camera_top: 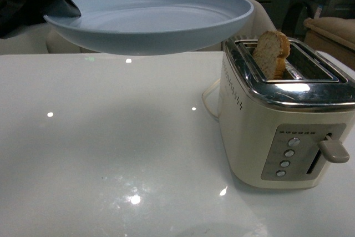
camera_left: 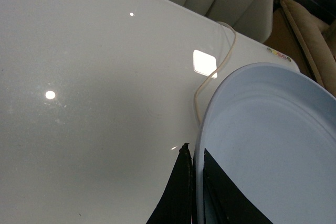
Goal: Left arm holds plate, right arm toasts bread
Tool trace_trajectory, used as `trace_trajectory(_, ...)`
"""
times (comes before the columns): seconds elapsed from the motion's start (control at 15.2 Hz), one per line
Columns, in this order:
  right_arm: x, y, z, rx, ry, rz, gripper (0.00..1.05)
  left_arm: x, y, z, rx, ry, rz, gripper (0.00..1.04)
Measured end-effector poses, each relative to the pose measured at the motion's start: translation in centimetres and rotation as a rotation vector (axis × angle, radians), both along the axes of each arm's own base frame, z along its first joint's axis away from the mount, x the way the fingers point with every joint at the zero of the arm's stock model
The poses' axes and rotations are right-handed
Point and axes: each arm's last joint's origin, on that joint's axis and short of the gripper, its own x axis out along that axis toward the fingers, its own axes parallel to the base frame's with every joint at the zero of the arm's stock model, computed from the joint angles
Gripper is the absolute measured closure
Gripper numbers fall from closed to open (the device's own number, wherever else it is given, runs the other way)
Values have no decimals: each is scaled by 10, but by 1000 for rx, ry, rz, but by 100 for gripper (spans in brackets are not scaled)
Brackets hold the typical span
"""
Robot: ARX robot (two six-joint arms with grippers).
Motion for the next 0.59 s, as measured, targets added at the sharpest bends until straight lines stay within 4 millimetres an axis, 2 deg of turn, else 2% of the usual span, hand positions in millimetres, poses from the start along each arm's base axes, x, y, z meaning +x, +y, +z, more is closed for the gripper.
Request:
trace_trajectory(0.13, -2, 0, -3, 0, 15, 0, 103, 0, 0, 0, 0, 0, 0, 102)
trace_trajectory(0.26, -13, 0, -6, 0, 18, 0, 103, 0, 0, 0, 0, 0, 0, 102)
trace_trajectory(0.59, -13, 0, -6, 0, 20, 0, 103, 0, 0, 0, 0, 0, -1, 102)
